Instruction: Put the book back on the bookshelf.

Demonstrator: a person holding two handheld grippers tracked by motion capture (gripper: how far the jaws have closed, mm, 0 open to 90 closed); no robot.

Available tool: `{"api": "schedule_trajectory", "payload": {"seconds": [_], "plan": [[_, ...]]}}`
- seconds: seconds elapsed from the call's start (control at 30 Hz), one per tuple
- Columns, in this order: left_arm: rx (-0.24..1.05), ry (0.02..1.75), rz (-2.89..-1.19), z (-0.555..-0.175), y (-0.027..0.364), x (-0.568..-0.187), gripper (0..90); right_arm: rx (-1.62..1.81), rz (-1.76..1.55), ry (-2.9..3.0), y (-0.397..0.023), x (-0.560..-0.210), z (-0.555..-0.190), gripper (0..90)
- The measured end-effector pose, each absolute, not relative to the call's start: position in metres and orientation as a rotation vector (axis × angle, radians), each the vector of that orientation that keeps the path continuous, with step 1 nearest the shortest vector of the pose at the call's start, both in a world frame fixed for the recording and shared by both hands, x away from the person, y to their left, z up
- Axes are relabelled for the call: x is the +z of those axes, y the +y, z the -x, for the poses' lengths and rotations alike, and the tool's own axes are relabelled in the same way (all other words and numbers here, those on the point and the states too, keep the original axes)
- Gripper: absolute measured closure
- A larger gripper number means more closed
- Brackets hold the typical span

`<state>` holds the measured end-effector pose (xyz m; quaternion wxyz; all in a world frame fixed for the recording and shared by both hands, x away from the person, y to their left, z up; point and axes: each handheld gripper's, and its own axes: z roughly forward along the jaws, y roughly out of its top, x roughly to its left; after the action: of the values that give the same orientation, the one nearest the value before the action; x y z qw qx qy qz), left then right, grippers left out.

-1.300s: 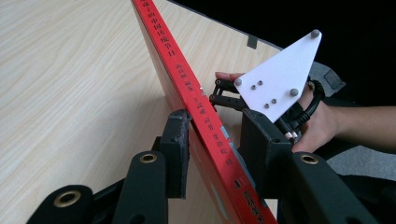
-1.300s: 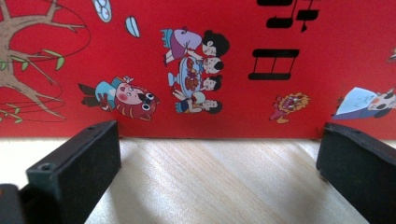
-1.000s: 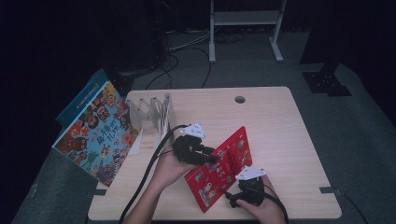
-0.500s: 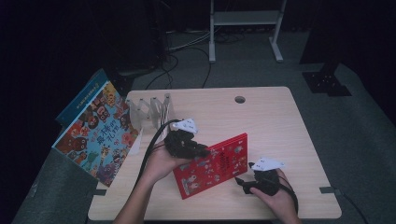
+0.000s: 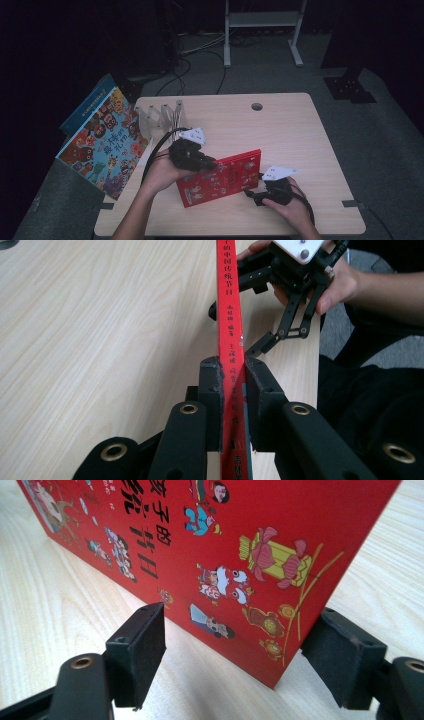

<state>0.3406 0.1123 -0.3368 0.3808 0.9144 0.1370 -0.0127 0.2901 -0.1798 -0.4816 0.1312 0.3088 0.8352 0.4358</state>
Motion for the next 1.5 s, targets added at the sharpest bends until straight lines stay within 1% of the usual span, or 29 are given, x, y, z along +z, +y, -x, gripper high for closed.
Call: {"api": "schedule_trajectory", "payload": {"seconds": [0.1,0.17,0.23,0.77,1.2,1.5], "plan": [[-0.032,0.348,-2.371,-0.34,0.11,-0.334,78.3,1.266,-0.891,2.424,-0.178,-0.482,-0.287,25.4],[-0.026,0.338,-2.403,-0.34,0.108,-0.332,75.8,1.267,-0.879,2.42,-0.178,-0.483,-0.285,25.4],[-0.04,0.325,-2.43,-0.339,0.104,-0.33,75.2,1.266,-0.877,2.419,-0.177,-0.483,-0.283,24.9],[-0.062,0.242,-2.499,-0.341,0.063,-0.323,69.3,1.259,-0.848,2.427,-0.17,-0.483,-0.269,24.1],[-0.088,0.189,-2.533,-0.348,0.023,-0.322,69.1,1.253,-0.824,2.425,-0.167,-0.483,-0.268,24.2],[-0.105,0.202,-2.552,-0.354,0.007,-0.327,69.7,1.253,-0.822,2.425,-0.167,-0.483,-0.268,24.5]]}}
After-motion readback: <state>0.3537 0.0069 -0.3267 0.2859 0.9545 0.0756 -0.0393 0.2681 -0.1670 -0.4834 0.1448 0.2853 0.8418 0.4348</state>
